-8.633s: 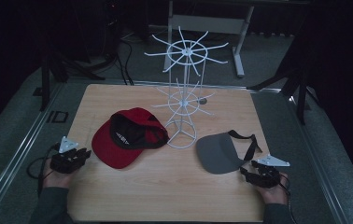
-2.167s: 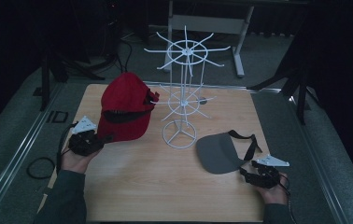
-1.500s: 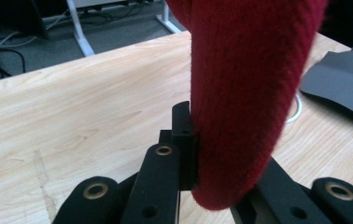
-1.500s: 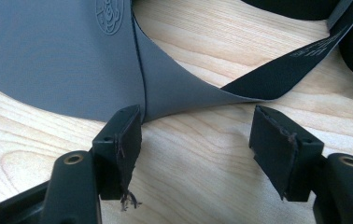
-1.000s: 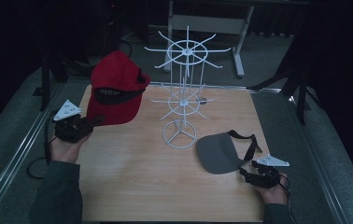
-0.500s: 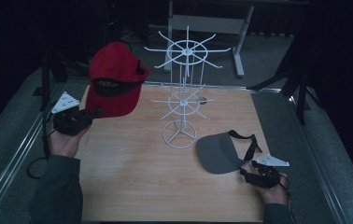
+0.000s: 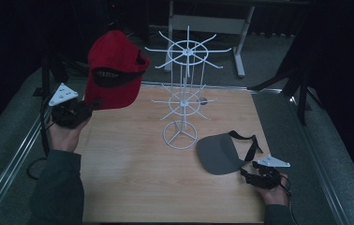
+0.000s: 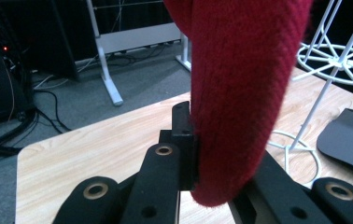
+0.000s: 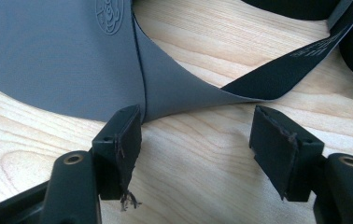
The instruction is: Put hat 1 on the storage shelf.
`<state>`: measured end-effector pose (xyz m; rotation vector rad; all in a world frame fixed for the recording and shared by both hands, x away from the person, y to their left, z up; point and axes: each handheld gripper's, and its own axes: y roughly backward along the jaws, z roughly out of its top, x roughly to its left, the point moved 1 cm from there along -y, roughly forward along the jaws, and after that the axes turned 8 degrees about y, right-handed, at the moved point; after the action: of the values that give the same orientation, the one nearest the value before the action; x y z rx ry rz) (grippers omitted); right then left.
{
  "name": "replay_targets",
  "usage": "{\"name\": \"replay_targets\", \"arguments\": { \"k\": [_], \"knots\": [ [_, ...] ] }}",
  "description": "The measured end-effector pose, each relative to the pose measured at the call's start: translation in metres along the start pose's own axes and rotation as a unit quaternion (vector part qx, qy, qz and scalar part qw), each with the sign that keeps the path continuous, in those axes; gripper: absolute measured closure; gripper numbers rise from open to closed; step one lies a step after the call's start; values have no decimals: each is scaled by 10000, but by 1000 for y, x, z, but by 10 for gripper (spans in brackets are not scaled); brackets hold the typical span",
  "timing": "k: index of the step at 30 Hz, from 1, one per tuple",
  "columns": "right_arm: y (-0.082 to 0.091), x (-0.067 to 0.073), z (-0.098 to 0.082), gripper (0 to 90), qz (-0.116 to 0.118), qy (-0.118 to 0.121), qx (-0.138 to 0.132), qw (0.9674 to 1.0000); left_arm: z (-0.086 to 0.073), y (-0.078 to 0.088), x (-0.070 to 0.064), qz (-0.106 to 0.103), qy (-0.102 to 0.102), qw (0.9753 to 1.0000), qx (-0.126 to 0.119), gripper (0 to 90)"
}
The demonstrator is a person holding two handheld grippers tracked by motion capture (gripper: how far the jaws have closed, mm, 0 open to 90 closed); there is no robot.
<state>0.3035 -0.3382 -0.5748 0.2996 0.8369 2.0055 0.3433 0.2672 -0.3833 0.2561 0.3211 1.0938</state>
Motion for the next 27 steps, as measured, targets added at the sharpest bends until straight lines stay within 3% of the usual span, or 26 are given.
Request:
{"name": "replay_targets", "arguments": {
  "k": [10,18,27],
  "knots": [
    [0,0,0,339,-4,-7,-4,10000,15,0,-2,35,-51,9999,-99,857],
    [0,0,0,338,-3,-8,-4,10000,32,7,-4,44,-59,9994,-327,857],
    [0,0,0,338,-1,-3,-4,10000,47,15,-14,74,-177,9986,-493,857]
  ]
}}
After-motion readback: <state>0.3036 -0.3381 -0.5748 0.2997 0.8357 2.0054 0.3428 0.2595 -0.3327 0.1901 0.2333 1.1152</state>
